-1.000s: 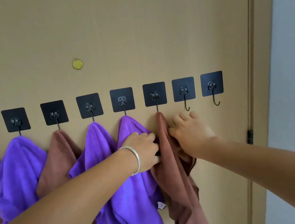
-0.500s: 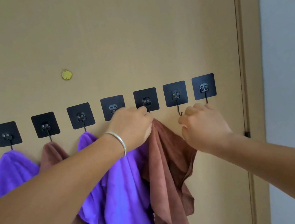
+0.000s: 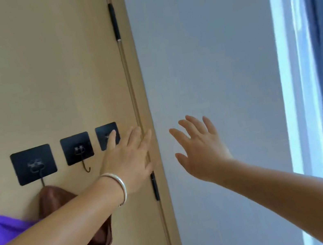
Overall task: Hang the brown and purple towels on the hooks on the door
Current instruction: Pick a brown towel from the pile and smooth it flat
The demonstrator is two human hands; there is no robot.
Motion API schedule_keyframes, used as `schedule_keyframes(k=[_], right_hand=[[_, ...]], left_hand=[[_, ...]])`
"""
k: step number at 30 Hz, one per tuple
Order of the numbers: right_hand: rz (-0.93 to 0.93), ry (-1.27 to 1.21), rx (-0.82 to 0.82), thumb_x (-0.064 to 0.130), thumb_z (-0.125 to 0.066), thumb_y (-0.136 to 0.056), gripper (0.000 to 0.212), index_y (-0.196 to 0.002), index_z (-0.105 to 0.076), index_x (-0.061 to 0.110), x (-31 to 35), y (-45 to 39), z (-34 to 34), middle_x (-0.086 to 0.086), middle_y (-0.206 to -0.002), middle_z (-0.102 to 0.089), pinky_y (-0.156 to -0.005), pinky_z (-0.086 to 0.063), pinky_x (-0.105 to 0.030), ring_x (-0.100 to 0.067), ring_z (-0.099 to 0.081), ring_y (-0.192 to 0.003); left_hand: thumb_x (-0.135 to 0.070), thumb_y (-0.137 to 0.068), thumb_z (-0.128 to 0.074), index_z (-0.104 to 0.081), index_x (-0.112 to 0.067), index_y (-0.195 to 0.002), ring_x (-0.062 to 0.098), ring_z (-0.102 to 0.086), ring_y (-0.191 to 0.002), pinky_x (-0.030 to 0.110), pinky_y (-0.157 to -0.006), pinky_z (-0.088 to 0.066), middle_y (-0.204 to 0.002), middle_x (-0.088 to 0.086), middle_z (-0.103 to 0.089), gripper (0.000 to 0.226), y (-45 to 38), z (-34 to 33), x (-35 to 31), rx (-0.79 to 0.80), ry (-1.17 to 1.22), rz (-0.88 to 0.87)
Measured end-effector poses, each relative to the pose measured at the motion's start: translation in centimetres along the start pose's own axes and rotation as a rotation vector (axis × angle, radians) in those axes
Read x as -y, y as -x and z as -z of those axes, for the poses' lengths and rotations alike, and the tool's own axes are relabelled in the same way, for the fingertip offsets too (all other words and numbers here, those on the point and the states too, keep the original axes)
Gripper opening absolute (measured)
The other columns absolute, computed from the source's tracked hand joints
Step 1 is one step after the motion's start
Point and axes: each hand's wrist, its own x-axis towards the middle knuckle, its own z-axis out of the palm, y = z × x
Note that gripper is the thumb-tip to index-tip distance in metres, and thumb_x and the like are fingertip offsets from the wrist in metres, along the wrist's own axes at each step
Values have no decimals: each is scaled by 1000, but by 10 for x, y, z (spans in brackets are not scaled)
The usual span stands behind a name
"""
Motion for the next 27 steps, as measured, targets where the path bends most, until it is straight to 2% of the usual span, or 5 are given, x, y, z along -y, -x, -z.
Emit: schedule_keyframes(k=[5, 9, 11, 18, 27], right_hand=[[-155, 192, 54, 43, -51, -91, 59, -144, -37, 22, -43, 72, 68, -10, -152, -31, -118, -5, -55, -29, -13, -147], [-310, 415, 135, 43, -51, -91, 60, -145, -37, 22, -72, 142, 137, -10, -152, -31, -118, -5, -56, -29, -13, -147], [-379, 507, 166, 43, -56, -88, 62, -143, -40, 20, -83, 173, 176, -11, -150, -35, -117, -9, -57, -29, -18, -146], [-632, 770, 232, 43, -58, -87, 63, -144, -40, 21, -109, 285, 326, -9, -150, -36, -116, -8, -58, -28, -23, -144], [-959, 1121, 342, 52, -51, -89, 62, -143, -36, 26, -116, 442, 532, -4, -149, -34, -115, -9, -58, -23, -23, -142]], left_hand=[[-59, -91, -23, -13, -17, -152, 25, -23, -142, 51, -113, -16, -153, 7, -28, 75, -14, 27, -69, -175, 191, -171], [-50, -85, -55, -40, -11, -144, 30, -42, -133, 53, -107, -33, -142, 14, -47, 72, -9, 75, -141, -412, 476, -403], [-50, -84, -59, -44, -10, -142, 31, -44, -132, 53, -106, -36, -141, 15, -48, 71, -3, 103, -177, -533, 551, -526], [-62, -92, -31, -10, -20, -152, 23, -15, -146, 51, -116, -17, -157, 6, -20, 76, 19, 227, -297, -570, 741, -699], [-63, -91, -26, -13, -22, -152, 24, -19, -145, 52, -115, -15, -157, 7, -21, 74, 93, 410, -443, -654, 1009, -904]])
